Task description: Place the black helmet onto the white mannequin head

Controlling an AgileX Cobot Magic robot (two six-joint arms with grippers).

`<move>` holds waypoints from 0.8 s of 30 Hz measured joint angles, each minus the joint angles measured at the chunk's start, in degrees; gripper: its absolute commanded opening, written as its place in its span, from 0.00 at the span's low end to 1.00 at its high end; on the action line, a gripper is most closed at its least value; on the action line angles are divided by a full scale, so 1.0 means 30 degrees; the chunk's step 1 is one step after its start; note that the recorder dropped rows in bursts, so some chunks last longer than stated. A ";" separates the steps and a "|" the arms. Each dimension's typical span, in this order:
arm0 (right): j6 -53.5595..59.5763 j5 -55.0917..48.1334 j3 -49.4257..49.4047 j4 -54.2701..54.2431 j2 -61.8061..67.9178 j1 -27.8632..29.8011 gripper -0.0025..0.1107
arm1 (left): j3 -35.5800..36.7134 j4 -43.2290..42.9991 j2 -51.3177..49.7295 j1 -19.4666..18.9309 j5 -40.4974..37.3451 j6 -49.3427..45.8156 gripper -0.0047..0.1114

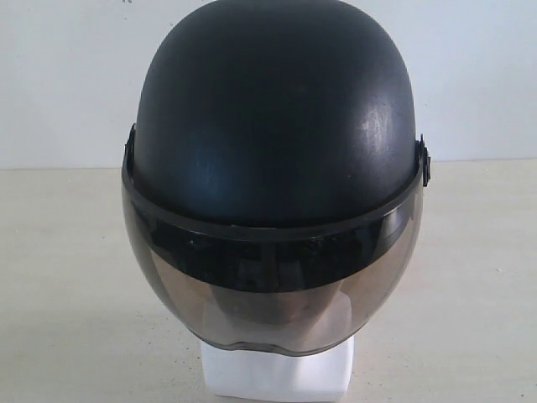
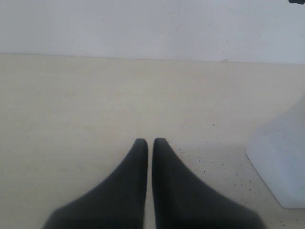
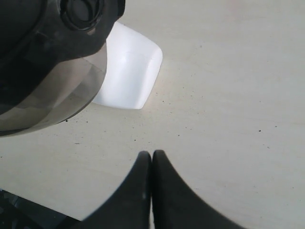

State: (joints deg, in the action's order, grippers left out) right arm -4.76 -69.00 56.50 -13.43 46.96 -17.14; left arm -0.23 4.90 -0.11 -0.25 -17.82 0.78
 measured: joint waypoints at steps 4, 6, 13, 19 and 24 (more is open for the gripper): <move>0.0000 0.0000 0.0000 0.0000 0.0000 0.0000 0.02 | 0.0000 0.0000 0.0000 0.0000 0.0000 0.0000 0.08; 0.0000 0.0000 0.0000 0.0000 0.0000 0.0000 0.02 | 0.0000 0.0000 0.0000 0.0000 0.0000 0.0000 0.08; 0.0957 0.1145 -0.0042 0.0729 -0.1105 0.1618 0.02 | 0.0000 0.0000 0.0000 0.0000 0.0000 0.0000 0.08; 0.2488 1.0087 -0.2904 0.1248 -0.6825 0.6348 0.02 | 0.0000 0.0000 0.0000 0.0000 0.0000 0.0000 0.08; 0.2708 1.7505 -0.8015 0.1229 -1.2186 0.7498 0.02 | 0.0000 0.0000 0.0000 0.0000 0.0000 0.0000 0.08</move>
State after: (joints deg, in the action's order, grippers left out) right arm 3.37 -16.48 32.46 -9.74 10.40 5.35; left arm -0.23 4.90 -0.11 -0.25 -17.82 0.78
